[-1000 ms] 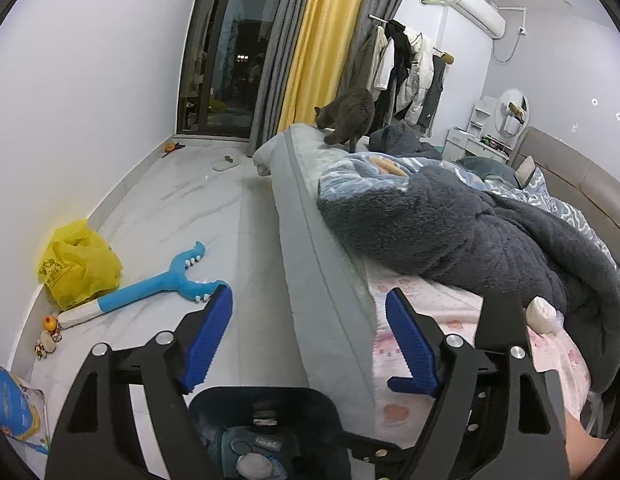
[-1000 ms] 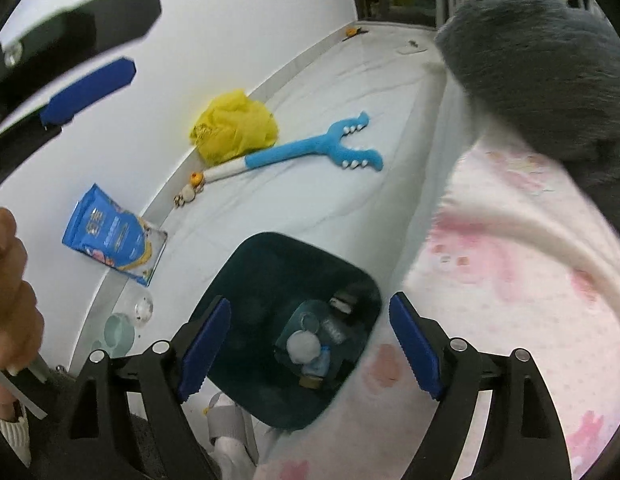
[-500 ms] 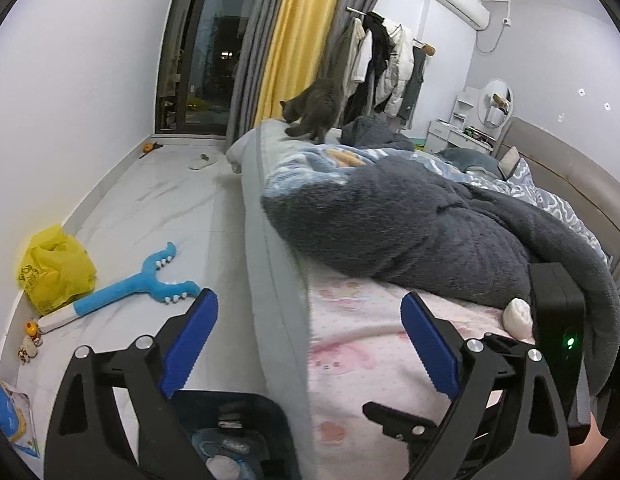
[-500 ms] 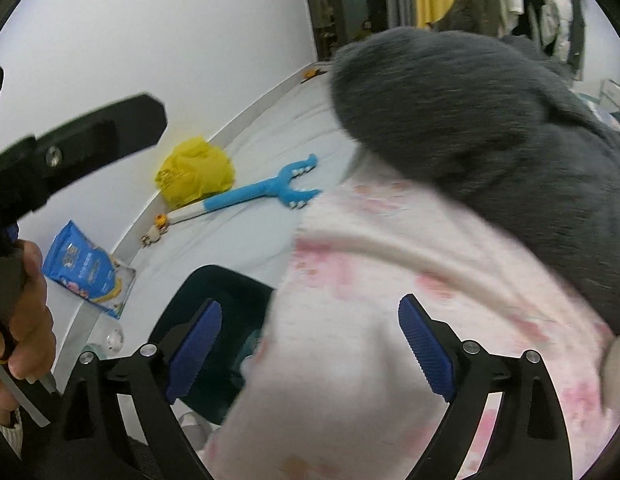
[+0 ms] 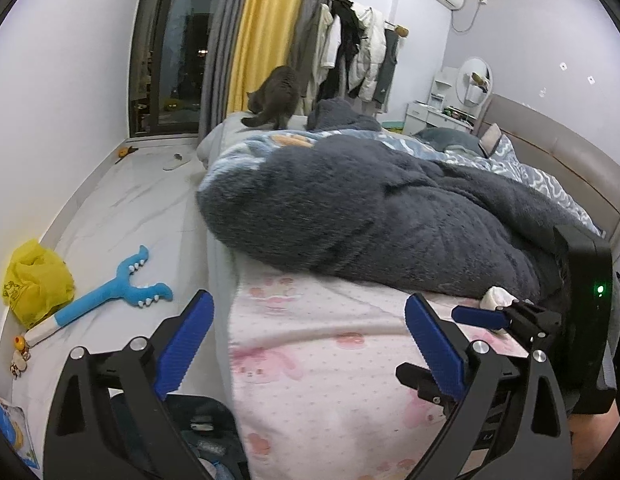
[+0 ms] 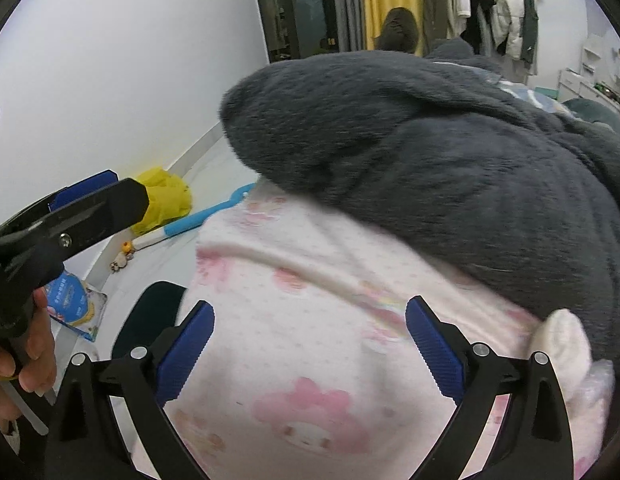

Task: Collect trash
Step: 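Move both grippers back to the bed toward the white sock and bubble wrap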

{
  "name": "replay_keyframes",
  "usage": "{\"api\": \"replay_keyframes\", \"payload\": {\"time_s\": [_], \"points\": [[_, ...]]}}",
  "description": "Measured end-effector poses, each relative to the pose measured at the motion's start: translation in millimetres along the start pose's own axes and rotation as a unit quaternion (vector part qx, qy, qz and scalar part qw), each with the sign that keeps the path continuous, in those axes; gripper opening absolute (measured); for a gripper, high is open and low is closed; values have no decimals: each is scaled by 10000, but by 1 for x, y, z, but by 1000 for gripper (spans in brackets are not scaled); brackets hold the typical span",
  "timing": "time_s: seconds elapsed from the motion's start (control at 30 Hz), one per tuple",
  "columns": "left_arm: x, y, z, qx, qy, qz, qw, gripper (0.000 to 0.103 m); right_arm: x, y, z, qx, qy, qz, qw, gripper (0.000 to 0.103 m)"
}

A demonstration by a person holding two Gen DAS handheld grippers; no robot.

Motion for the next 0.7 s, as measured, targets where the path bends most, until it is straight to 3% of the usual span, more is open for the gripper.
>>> {"api": "replay_keyframes", "payload": {"time_s": [0.7], "points": [[-6,-92,-41,-379,235,-294,9986,98,-17,-116,45,-606,-293,-215,9975,97]]}}
Point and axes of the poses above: each gripper's, at about its wrist camera, not at the fingertips, and z roughly against the way its jaws point, y to its left, x to its top, the point moved 10 cm from there along -z, roughly the way its jaws point, and after that the axes turned 1 degree about -z, right-handed, at the moved point
